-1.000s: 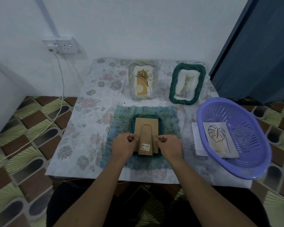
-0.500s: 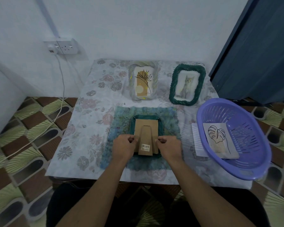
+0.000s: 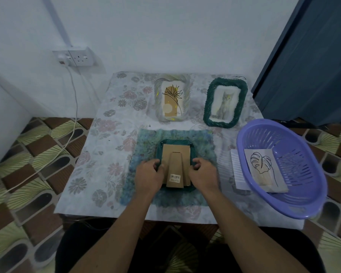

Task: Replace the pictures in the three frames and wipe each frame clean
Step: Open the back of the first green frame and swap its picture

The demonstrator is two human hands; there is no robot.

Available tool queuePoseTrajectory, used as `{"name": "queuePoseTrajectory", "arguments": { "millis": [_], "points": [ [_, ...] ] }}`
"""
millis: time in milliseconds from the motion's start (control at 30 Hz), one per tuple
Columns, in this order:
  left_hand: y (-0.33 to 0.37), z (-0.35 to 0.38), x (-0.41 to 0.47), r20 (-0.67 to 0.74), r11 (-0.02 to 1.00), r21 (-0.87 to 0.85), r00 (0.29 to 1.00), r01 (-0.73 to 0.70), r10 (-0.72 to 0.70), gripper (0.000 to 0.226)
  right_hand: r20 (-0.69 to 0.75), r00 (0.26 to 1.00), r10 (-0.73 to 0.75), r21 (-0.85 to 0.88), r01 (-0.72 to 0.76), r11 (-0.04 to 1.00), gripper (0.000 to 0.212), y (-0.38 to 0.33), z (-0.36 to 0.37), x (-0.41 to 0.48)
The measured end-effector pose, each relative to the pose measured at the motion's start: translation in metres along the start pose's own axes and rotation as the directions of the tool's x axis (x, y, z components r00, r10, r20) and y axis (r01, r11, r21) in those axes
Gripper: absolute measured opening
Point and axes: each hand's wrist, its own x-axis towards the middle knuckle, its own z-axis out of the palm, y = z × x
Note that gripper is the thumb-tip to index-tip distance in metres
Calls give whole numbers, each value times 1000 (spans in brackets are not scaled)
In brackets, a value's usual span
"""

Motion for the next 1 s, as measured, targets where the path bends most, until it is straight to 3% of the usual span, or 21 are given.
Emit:
{"name": "queuePoseTrajectory", "arguments": {
  "millis": [167,367,667,900,1000],
  "points": [
    [9,-2,12,34,989,93,993,112,-115,34,78,997,29,-3,-29,1000,48,-7,0,14],
    [17,-1,28,110,979,59,973,197,-203,34,147,984,100,27,-105,994,56,-16,1,26],
    [20,2,33,116,975,74,969,211,-218,34,143,985,94,64,-104,992,47,-18,4,30],
    [14,4,34,107,978,85,974,191,-199,36,184,974,130,21,-136,990,71,-19,6,30],
    [12,5,34,103,977,99,975,188,-198,35,201,975,97,14,-102,995,55,-22,5,28]
  ]
}}
